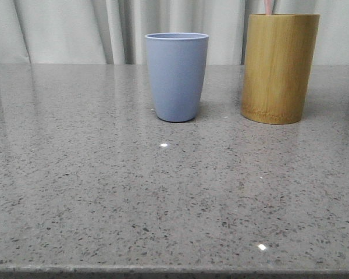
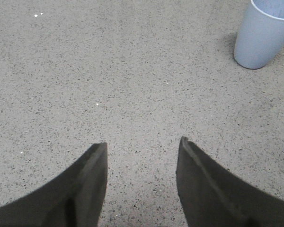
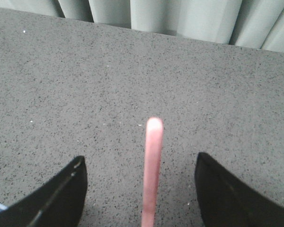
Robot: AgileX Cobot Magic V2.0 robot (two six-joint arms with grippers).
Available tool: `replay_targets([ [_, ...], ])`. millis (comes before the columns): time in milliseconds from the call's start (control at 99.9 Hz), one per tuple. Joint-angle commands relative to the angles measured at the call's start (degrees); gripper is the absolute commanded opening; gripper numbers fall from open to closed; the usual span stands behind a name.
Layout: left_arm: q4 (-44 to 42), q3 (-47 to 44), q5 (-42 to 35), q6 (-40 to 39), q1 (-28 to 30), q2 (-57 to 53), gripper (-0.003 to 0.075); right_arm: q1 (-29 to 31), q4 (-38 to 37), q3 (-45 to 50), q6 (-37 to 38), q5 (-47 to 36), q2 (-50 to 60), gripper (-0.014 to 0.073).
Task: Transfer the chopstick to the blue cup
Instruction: 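Reach the right gripper into the bamboo holder and grasp the pink stick, then lift the pink stick out with the right gripper and carry it over the blue cup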
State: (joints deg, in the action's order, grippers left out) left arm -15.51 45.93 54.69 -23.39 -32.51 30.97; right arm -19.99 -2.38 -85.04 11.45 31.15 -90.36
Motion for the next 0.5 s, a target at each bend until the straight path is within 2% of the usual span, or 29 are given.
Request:
replay_targets([
  [0,-0.7,1.5,-3.5,-0.5,-0.2,0.3,0.0337,0.0,-1.2,-2.5,-0.5,-4.4,1.5,0.045],
  [110,-0.7,1.5,-3.5,-0.5,-0.2,0.3,0.0337,0.1,-1.6,-2.5,-0.5,-4.8,1.4,0.0372],
  [410,-0.7,1.5,-3.5,-0.5,-0.2,0.3,0.0337,0.2,-2.7,-2.5,-0.5,-5.5,1.4,0.0091],
  [490,-0.7,1.5,-3.5,-0.5,-0.2,0.3,0.0337,0.2,-2.7,-2.5,-0.5,-5.7,1.4,0.005],
])
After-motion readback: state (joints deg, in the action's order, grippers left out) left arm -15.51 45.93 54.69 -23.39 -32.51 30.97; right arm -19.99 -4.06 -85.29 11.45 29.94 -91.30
